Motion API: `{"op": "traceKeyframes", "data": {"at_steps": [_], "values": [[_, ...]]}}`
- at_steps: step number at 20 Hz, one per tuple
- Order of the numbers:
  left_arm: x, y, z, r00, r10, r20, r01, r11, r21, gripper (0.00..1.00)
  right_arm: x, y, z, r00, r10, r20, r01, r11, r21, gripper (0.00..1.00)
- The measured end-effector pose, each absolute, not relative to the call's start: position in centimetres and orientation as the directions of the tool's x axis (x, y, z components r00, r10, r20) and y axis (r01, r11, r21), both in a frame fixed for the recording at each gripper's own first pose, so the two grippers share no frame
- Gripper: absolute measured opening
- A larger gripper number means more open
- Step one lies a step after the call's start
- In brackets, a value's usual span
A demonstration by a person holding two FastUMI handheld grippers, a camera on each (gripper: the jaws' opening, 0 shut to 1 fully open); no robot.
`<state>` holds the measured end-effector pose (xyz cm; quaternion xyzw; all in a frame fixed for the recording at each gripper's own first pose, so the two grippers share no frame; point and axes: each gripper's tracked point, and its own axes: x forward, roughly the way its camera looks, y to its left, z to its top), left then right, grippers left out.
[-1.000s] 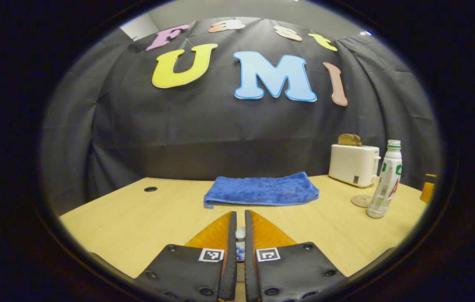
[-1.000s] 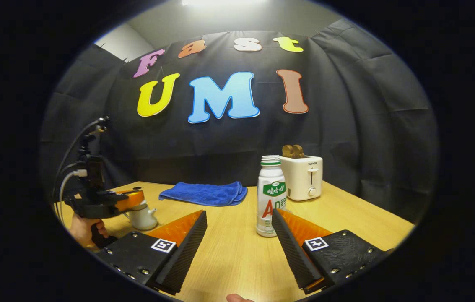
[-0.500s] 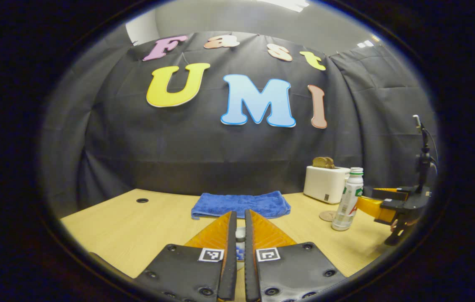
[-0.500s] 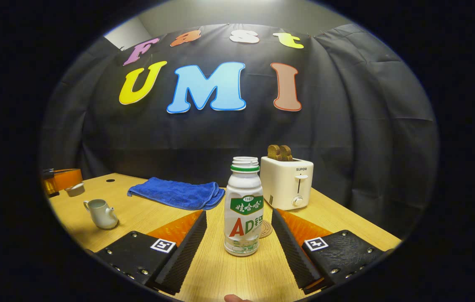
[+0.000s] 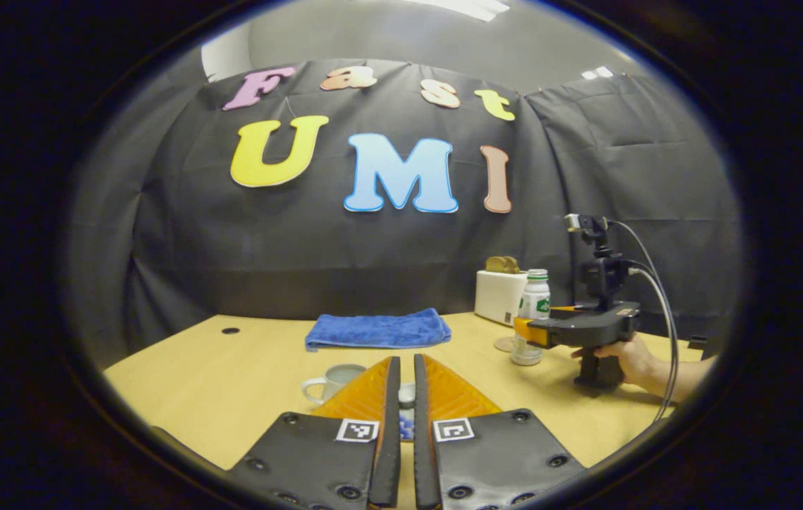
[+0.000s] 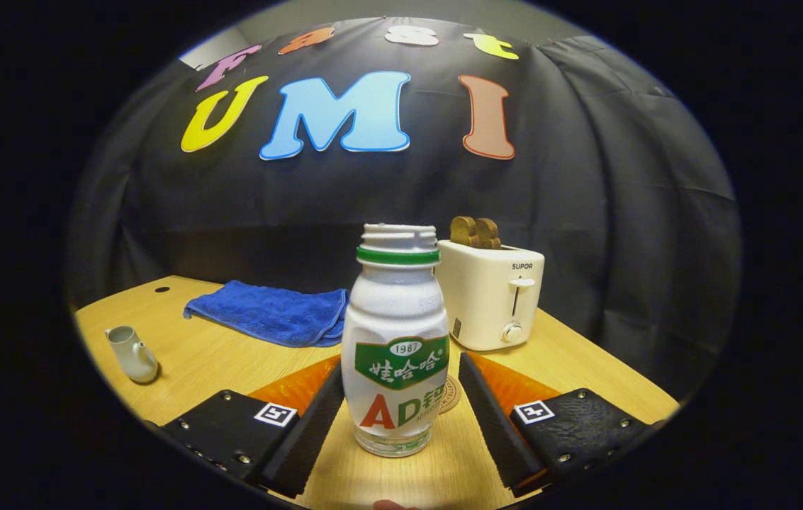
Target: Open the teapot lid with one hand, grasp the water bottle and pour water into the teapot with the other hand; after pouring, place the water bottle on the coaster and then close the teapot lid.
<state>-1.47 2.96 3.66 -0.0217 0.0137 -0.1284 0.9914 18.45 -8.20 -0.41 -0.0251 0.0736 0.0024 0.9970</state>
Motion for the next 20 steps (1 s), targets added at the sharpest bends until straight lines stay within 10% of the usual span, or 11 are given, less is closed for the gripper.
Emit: {"op": "traceKeyframes", "data": {"at_steps": [6,20], "values": [[-4.9,0.5,3.8,0.95,-0.313,0.005,0.313,0.948,-0.05,0.19,18.7,-7.4,-1.5,0.984,0.026,-0.179,-0.039,0.997,-0.071,0.74],[-10.2,1.3,2.0,0.933,-0.359,0.01,0.359,0.933,-0.034,0.18,15.6,2.4,0.4,0.968,0.088,-0.235,-0.203,0.827,-0.524,0.71]]}}
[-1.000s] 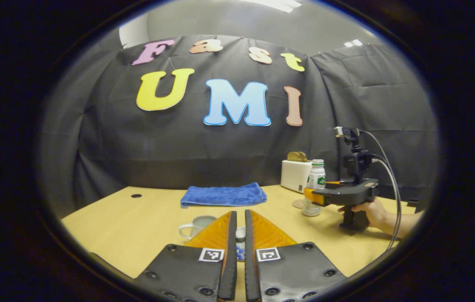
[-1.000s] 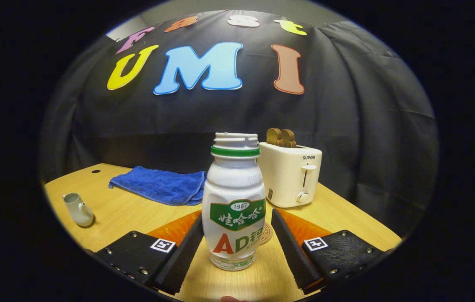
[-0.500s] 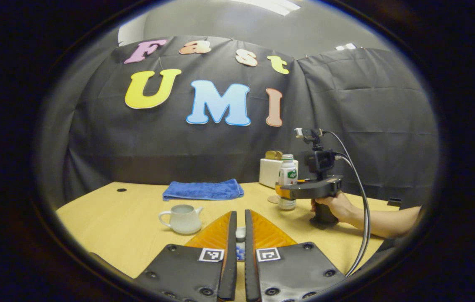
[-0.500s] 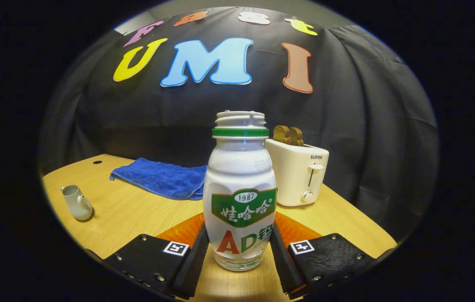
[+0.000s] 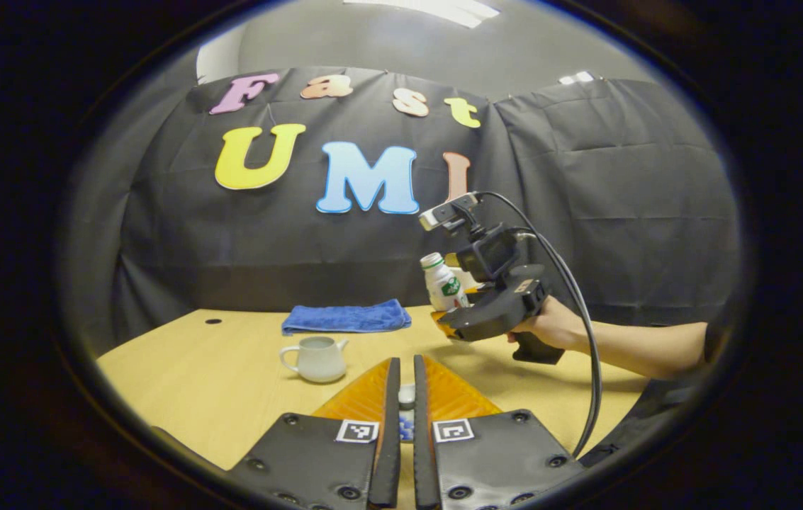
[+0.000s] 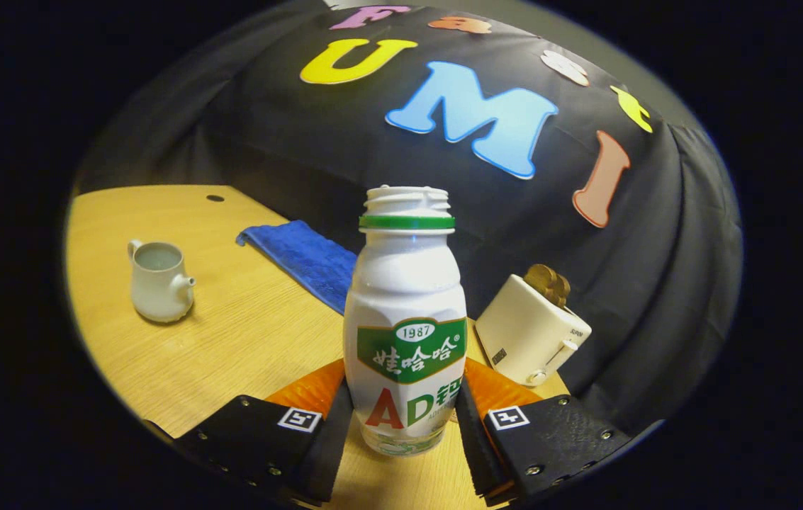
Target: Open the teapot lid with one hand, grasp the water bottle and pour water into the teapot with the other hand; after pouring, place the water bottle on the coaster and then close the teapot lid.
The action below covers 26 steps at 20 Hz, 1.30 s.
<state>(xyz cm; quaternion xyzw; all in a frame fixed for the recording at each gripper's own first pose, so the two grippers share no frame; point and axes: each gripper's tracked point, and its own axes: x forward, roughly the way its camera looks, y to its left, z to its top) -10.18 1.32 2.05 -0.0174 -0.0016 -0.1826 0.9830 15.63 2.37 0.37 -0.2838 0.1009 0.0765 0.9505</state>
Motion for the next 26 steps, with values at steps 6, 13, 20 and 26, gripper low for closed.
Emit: {"op": "traceKeyframes", "data": {"at_steps": [6,13,20,26], "values": [[-11.2,1.2,2.0,0.931,-0.363,0.03,0.364,0.931,-0.034,0.19,15.5,7.7,0.9,0.976,0.127,-0.176,-0.217,0.609,-0.763,0.71],[-12.1,0.9,1.6,0.925,-0.38,0.021,0.381,0.925,-0.014,0.19,16.7,10.4,0.6,0.977,0.128,-0.169,-0.209,0.45,-0.868,0.71],[-11.9,0.4,0.8,0.924,-0.382,-0.006,0.382,0.924,0.001,0.19,17.2,12.5,0.9,0.984,0.144,-0.101,-0.127,0.188,-0.974,0.71],[-12.1,0.6,1.1,0.924,-0.382,0.0,0.382,0.924,0.023,0.18,17.6,14.0,0.9,0.984,0.16,-0.071,-0.083,0.069,-0.994,0.71]]}}
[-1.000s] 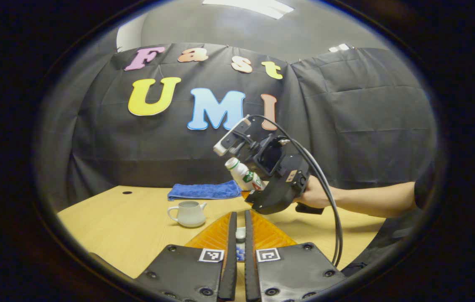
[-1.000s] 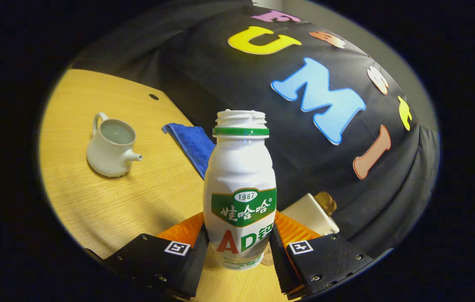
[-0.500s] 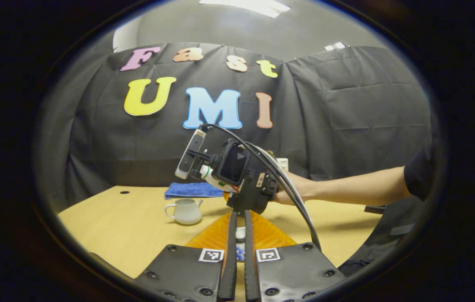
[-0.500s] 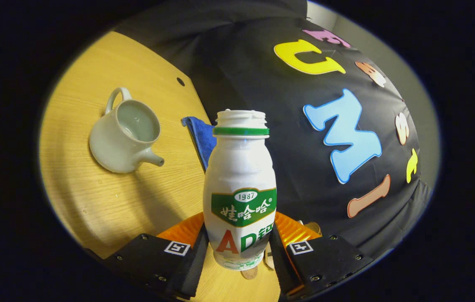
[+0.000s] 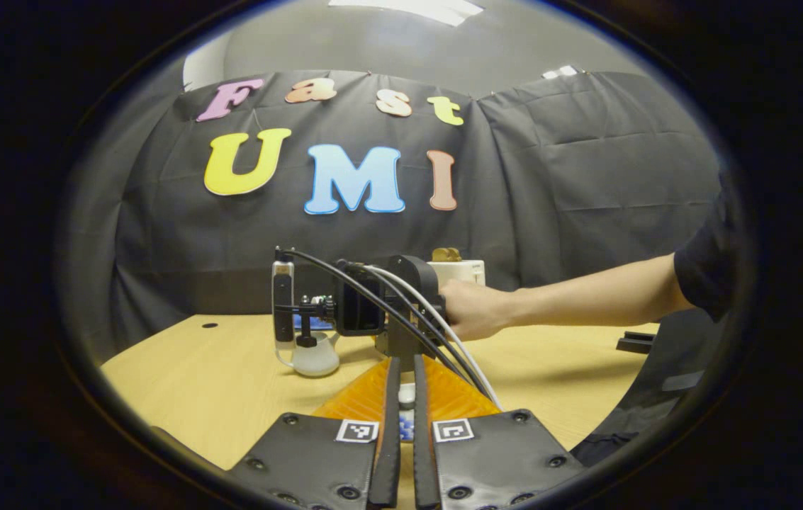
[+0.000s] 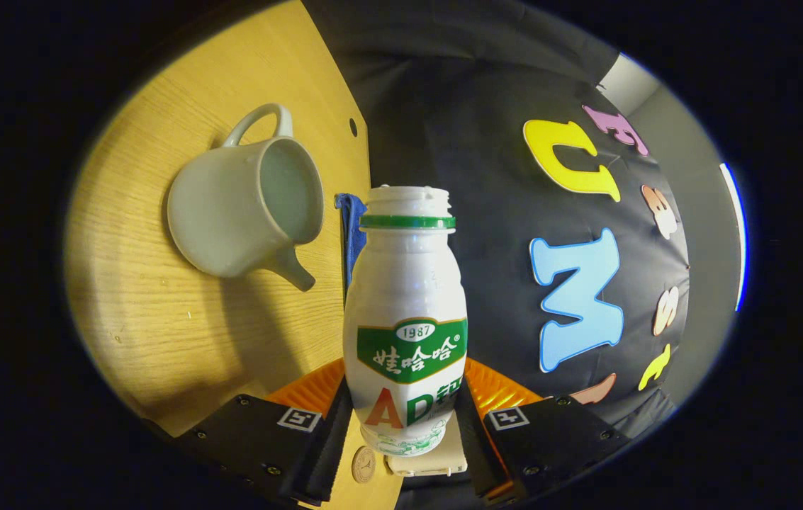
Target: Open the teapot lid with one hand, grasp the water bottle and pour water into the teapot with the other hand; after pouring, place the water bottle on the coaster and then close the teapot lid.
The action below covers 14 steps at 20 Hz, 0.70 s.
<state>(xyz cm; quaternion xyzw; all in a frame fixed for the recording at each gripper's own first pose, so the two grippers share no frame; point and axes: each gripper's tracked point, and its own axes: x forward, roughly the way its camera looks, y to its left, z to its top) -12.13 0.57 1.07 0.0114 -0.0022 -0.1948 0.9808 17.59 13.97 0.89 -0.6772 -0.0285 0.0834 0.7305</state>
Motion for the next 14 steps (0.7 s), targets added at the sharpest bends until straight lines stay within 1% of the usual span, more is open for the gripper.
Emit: {"op": "traceKeyframes", "data": {"at_steps": [4,11,12,14], "values": [[-12.0,0.7,0.9,0.925,-0.38,-0.007,0.38,0.925,0.021,0.18,17.5,14.2,1.6,0.985,0.168,-0.034,-0.028,-0.034,-0.999,0.71],[-12.0,0.6,0.7,0.924,-0.382,-0.015,0.382,0.924,0.027,0.19,18.0,14.2,2.2,0.984,0.175,-0.012,0.013,-0.14,-0.99,0.71],[-12.0,0.6,0.6,0.924,-0.383,-0.017,0.383,0.923,0.028,0.14,18.0,14.3,2.3,0.984,0.177,-0.007,0.021,-0.157,-0.987,0.71],[-11.9,0.5,0.5,0.923,-0.384,-0.021,0.385,0.923,0.028,0.14,18.0,14.2,2.4,0.984,0.179,-0.003,0.029,-0.174,-0.984,0.71]]}}
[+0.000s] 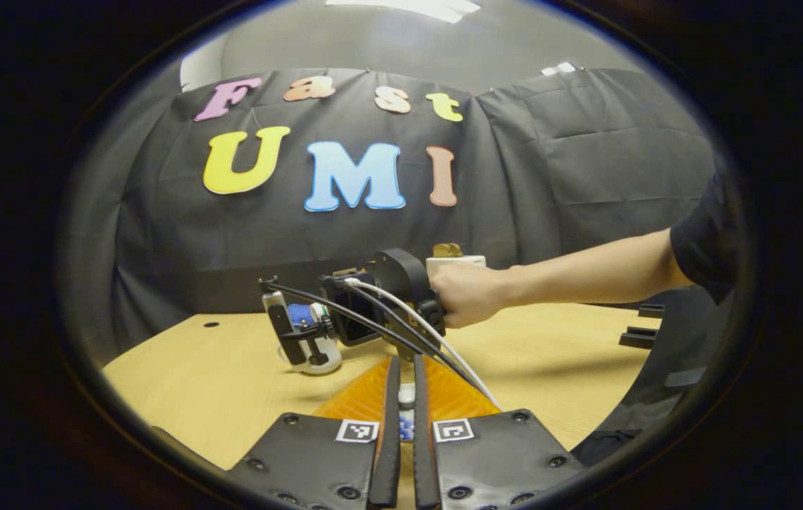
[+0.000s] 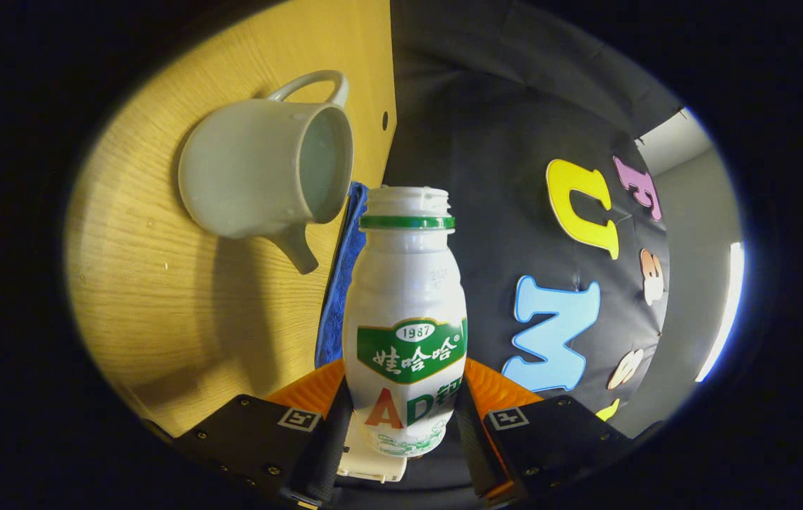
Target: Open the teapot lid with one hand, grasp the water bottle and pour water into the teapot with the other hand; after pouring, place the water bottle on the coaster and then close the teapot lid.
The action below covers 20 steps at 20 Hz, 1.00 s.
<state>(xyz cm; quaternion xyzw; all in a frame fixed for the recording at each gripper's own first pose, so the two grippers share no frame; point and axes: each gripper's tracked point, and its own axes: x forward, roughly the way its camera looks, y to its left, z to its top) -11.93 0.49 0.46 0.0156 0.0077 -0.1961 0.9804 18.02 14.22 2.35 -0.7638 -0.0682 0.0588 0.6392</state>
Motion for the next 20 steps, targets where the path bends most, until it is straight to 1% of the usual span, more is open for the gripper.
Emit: {"op": "traceKeyframes", "data": {"at_steps": [1,2,4,5,7,9,10,13,14,16,17,20], "values": [[-11.9,0.6,0.4,0.923,-0.384,-0.022,0.385,0.923,0.026,0.14,18.1,14.1,2.4,0.984,0.178,-0.003,0.03,-0.18,-0.983,0.71],[-11.9,0.5,0.3,0.922,-0.385,-0.024,0.386,0.922,0.024,0.18,18.0,14.2,2.4,0.984,0.18,-0.003,0.032,-0.189,-0.982,0.71],[-12.0,0.6,0.3,0.923,-0.383,-0.028,0.384,0.923,0.024,0.18,18.1,14.2,2.6,0.983,0.181,0.004,0.042,-0.206,-0.978,0.71],[-12.0,0.6,0.3,0.923,-0.383,-0.028,0.384,0.923,0.025,0.14,18.1,14.2,2.6,0.983,0.183,0.007,0.046,-0.213,-0.976,0.71],[-12.0,0.6,0.5,0.924,-0.382,-0.025,0.383,0.923,0.027,0.14,18.2,14.2,2.7,0.983,0.184,0.011,0.053,-0.224,-0.973,0.7],[-11.9,0.6,0.4,0.924,-0.383,-0.028,0.383,0.923,0.03,0.14,18.2,14.2,2.8,0.982,0.186,0.015,0.059,-0.233,-0.971,0.71],[-12.0,0.6,0.3,0.923,-0.383,-0.029,0.384,0.923,0.031,0.18,18.2,14.2,2.9,0.982,0.187,0.018,0.063,-0.239,-0.969,0.71],[-12.0,0.4,0.3,0.923,-0.385,-0.03,0.386,0.922,0.033,0.18,18.4,14.2,3.0,0.982,0.19,0.026,0.074,-0.254,-0.964,0.71],[-12.0,0.4,0.3,0.923,-0.385,-0.03,0.386,0.922,0.035,0.14,18.4,14.2,3.2,0.981,0.191,0.029,0.078,-0.258,-0.963,0.71],[-12.1,0.5,0.5,0.922,-0.385,-0.029,0.386,0.922,0.037,0.14,18.3,14.3,3.5,0.981,0.193,0.032,0.084,-0.267,-0.96,0.71],[-12.1,0.5,0.5,0.922,-0.385,-0.029,0.386,0.922,0.039,0.18,18.3,14.4,3.7,0.98,0.195,0.035,0.088,-0.272,-0.958,0.71],[-12.0,0.5,0.3,0.923,-0.384,-0.032,0.385,0.922,0.042,0.18,18.3,14.5,3.8,0.979,0.2,0.041,0.099,-0.286,-0.953,0.71]]}}
